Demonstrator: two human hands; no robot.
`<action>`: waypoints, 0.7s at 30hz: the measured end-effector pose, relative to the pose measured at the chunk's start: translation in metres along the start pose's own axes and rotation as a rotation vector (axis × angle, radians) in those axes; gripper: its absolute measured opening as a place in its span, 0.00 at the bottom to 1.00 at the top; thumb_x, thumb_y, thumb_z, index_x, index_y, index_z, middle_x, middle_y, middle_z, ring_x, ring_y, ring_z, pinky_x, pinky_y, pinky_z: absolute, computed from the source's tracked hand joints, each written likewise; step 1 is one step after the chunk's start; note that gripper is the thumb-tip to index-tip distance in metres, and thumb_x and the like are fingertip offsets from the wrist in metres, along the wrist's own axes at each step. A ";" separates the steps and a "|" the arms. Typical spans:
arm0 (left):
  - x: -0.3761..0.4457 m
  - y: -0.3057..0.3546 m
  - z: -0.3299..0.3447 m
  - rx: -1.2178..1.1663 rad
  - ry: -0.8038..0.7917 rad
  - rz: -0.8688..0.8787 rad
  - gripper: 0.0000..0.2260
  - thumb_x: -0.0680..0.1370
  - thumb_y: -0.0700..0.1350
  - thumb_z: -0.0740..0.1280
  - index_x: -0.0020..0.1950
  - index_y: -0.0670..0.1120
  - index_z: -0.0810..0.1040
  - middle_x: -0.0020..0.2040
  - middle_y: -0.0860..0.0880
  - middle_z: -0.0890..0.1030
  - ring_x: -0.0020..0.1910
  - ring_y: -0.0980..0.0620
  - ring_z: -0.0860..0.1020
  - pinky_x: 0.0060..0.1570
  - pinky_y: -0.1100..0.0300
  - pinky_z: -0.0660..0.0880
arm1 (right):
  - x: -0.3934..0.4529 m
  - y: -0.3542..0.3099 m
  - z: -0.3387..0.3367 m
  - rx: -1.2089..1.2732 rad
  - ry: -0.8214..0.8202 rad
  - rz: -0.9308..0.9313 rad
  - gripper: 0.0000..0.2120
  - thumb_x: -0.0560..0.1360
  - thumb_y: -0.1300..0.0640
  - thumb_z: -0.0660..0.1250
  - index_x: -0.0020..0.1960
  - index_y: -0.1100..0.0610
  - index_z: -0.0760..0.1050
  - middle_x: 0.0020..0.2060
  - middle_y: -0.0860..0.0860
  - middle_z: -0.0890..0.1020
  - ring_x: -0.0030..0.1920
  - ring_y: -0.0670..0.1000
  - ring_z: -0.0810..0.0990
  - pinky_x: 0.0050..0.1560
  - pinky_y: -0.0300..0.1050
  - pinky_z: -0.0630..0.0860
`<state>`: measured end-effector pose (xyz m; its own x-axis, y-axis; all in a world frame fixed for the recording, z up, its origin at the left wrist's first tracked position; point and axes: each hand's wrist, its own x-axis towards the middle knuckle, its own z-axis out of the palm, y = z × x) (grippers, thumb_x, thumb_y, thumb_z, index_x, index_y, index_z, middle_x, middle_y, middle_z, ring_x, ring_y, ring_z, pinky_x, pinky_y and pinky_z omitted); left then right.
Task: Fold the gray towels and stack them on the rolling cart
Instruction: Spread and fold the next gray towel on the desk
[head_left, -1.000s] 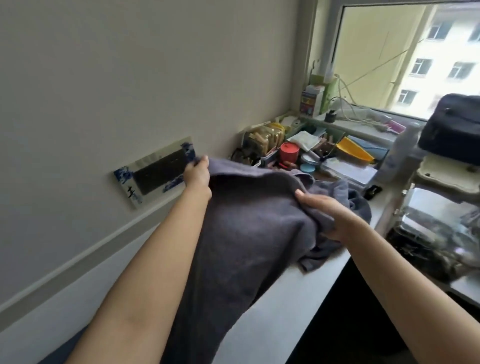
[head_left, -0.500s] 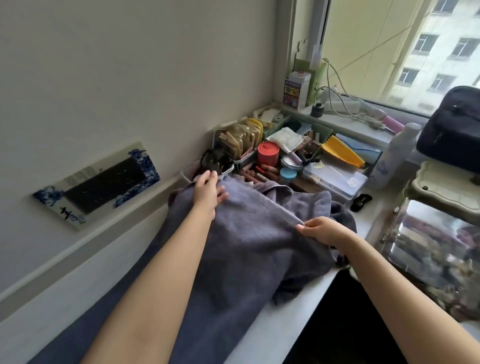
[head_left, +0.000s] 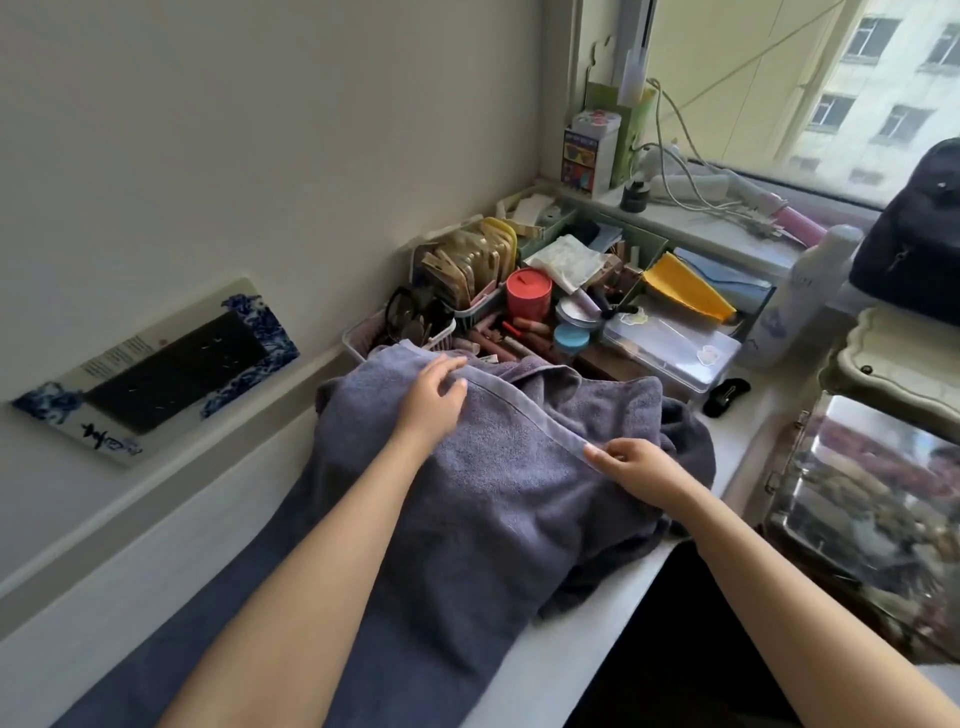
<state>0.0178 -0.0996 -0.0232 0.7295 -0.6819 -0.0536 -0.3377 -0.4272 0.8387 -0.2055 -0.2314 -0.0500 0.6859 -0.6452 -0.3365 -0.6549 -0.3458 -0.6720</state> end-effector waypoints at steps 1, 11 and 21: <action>-0.009 -0.002 0.003 0.005 0.010 0.026 0.14 0.78 0.38 0.61 0.63 0.44 0.76 0.70 0.46 0.69 0.70 0.52 0.66 0.63 0.69 0.59 | -0.002 0.000 -0.001 -0.008 -0.047 0.002 0.22 0.73 0.40 0.65 0.32 0.56 0.67 0.27 0.49 0.69 0.31 0.47 0.68 0.35 0.43 0.64; -0.117 -0.039 0.001 -0.057 0.118 -0.023 0.09 0.78 0.39 0.62 0.54 0.47 0.80 0.53 0.50 0.72 0.45 0.59 0.74 0.53 0.75 0.68 | -0.035 0.001 0.019 0.124 -0.069 -0.089 0.14 0.67 0.53 0.76 0.48 0.56 0.76 0.36 0.47 0.78 0.40 0.46 0.76 0.39 0.35 0.71; -0.228 -0.109 -0.005 0.090 -0.053 -0.239 0.11 0.70 0.53 0.73 0.36 0.51 0.74 0.44 0.45 0.78 0.43 0.51 0.75 0.48 0.62 0.72 | -0.096 0.020 0.066 0.802 0.011 0.006 0.11 0.68 0.66 0.73 0.50 0.63 0.80 0.41 0.55 0.85 0.42 0.53 0.82 0.45 0.39 0.80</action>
<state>-0.1090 0.1055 -0.0994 0.7637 -0.5841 -0.2747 -0.2124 -0.6294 0.7475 -0.2636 -0.1314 -0.0753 0.6771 -0.6536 -0.3381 -0.2283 0.2501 -0.9409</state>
